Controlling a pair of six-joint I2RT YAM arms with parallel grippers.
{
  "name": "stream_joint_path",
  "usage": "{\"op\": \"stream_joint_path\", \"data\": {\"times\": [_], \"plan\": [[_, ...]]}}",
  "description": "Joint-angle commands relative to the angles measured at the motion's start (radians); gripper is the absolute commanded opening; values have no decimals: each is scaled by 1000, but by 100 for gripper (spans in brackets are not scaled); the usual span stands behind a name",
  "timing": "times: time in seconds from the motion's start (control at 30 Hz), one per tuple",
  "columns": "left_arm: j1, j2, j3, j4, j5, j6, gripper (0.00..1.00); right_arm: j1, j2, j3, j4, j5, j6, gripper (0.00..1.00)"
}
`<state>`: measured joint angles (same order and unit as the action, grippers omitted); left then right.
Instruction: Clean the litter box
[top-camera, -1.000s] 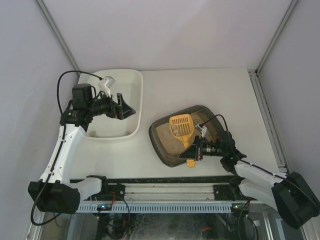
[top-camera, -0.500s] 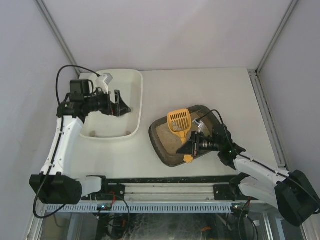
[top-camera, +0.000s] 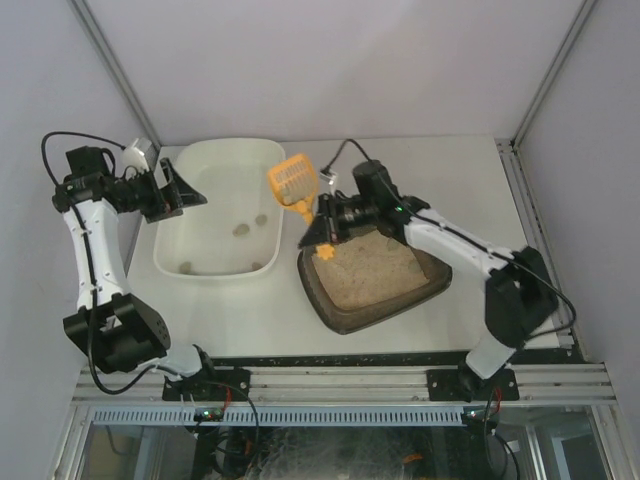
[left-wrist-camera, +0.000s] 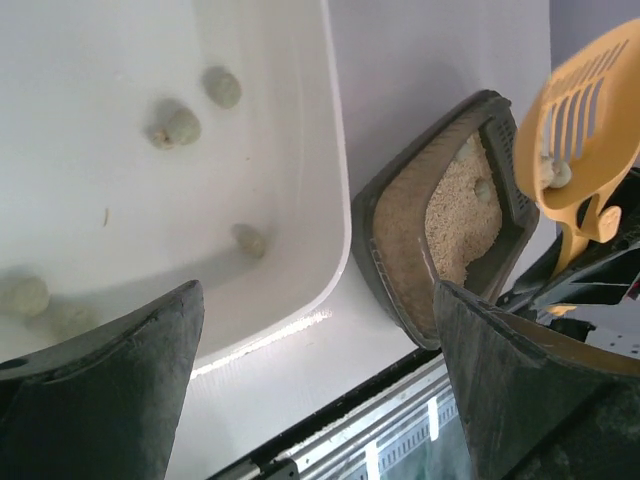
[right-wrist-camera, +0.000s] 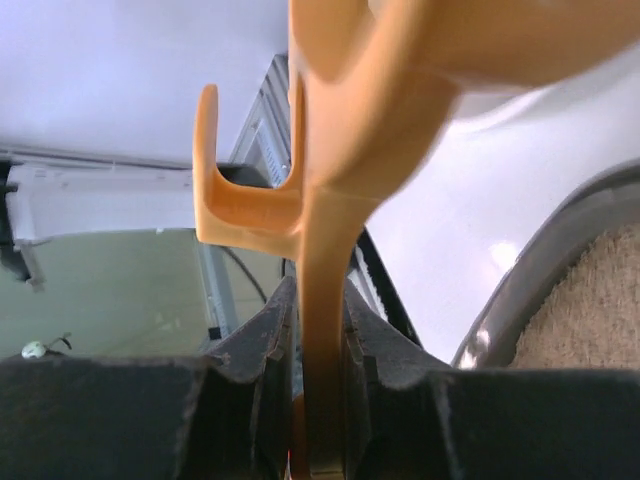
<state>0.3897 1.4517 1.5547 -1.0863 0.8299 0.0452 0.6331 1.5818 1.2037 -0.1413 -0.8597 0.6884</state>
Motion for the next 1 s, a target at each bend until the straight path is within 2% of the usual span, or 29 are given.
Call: {"op": "stream_joint_path", "data": {"times": [0.0,0.13,0.33,0.53,0.67,0.83,0.97], "plan": [[84,9,41,-71,-12,-9,100,103,230,339,-353,147,-216,0],[168,15,12,-85,3,-8,100,195,437,627,-631,315,-295,0],[243,37,-27,-129,52,49,100,303,564,782,-781,574,-338,0],[261,52,-28,-165,55,97,100,417,589,832,-865,981,-402,0],[261,56,-34,-159,46,103,100,493,664,949,-952,1306,-445,0],[261,52,-56,-146,38,107,100,566,736,1022,-965,1555,-545,0],[261,39,-64,-142,16,115,100,617,765,1015,-914,1736,-650,0]]}}
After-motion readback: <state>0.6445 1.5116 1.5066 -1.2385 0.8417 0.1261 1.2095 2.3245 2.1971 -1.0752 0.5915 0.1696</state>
